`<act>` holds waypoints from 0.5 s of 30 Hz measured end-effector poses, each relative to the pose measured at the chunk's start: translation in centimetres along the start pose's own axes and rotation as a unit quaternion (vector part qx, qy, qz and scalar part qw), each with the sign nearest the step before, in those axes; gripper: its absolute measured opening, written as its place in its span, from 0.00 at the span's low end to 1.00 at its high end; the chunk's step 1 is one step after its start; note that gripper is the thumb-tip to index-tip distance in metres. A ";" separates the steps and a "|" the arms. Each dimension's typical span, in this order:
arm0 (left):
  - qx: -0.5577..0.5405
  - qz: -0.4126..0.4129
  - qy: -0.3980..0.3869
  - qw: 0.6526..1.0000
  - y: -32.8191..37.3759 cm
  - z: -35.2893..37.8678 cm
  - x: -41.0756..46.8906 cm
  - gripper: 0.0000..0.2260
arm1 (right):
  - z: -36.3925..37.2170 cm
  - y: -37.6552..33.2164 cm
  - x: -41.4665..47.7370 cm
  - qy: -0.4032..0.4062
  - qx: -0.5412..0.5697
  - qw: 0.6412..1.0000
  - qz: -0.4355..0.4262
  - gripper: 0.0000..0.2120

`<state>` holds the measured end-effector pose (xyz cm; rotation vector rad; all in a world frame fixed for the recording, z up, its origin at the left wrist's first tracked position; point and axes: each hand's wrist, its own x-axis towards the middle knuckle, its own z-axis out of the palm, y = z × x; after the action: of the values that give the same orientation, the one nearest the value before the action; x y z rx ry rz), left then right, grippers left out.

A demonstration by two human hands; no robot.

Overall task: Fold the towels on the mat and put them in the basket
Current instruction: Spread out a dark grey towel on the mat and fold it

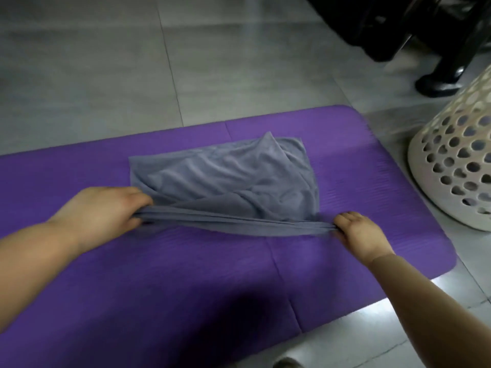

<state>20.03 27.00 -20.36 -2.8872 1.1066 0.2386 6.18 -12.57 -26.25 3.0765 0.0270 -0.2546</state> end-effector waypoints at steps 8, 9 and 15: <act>-0.114 -0.288 0.251 0.917 -11.3 -12.9 -1.2 0.09 | -21.8 -2.3 7.6 0.264 0.228 0.934 0.071 0.07; -0.126 -0.311 0.274 0.901 -11.9 -15.1 -1.5 0.09 | -24.6 -2.8 8.2 0.260 0.226 0.937 0.059 0.06; -0.120 -0.364 0.333 0.862 -15.7 -23.8 -5.3 0.07 | -35.0 -6.7 11.7 0.312 0.175 0.934 0.002 0.07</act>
<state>29.65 40.01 3.67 -3.4323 -0.1198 -0.7436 23.34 -3.82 5.89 3.3504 0.0019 0.8093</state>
